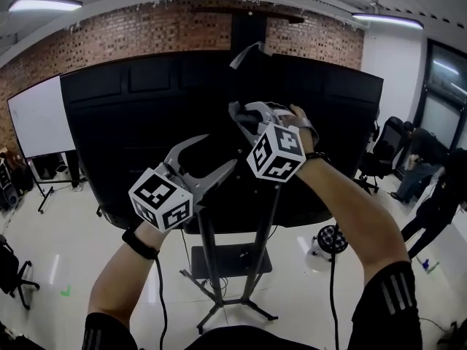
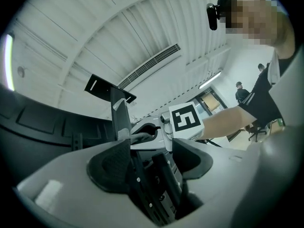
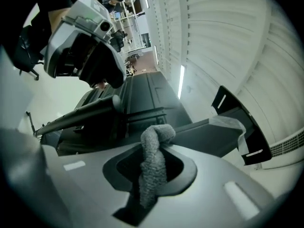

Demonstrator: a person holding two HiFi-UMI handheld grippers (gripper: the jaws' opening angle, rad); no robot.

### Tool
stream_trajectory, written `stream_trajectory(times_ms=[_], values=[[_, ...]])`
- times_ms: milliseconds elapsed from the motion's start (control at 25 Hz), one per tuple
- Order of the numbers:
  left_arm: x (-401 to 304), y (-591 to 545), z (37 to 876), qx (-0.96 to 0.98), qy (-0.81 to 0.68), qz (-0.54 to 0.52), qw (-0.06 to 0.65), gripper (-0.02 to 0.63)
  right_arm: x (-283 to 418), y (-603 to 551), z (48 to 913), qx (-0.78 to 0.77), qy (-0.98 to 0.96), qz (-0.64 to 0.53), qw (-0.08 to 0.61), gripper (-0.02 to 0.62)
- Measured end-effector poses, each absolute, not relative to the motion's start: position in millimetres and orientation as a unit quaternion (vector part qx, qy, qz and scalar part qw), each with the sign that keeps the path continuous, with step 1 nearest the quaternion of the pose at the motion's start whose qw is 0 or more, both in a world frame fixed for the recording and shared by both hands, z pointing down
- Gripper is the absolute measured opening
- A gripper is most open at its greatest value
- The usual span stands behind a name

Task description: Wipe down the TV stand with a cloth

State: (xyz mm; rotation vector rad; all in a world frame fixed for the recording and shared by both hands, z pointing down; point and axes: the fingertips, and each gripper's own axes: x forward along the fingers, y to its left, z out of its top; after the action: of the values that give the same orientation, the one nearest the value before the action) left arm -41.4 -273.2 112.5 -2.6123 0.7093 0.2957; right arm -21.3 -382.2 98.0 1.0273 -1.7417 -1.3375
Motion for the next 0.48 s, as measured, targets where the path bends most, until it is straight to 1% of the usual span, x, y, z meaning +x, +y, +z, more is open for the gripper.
stream_trajectory(times_ms=[480], values=[[-52.0,-268.6,182.2,-0.95,0.26,0.102,0.141,0.299,-23.4,-386.3,197.3,0.379,-0.614,-0.533,0.442,0.058]])
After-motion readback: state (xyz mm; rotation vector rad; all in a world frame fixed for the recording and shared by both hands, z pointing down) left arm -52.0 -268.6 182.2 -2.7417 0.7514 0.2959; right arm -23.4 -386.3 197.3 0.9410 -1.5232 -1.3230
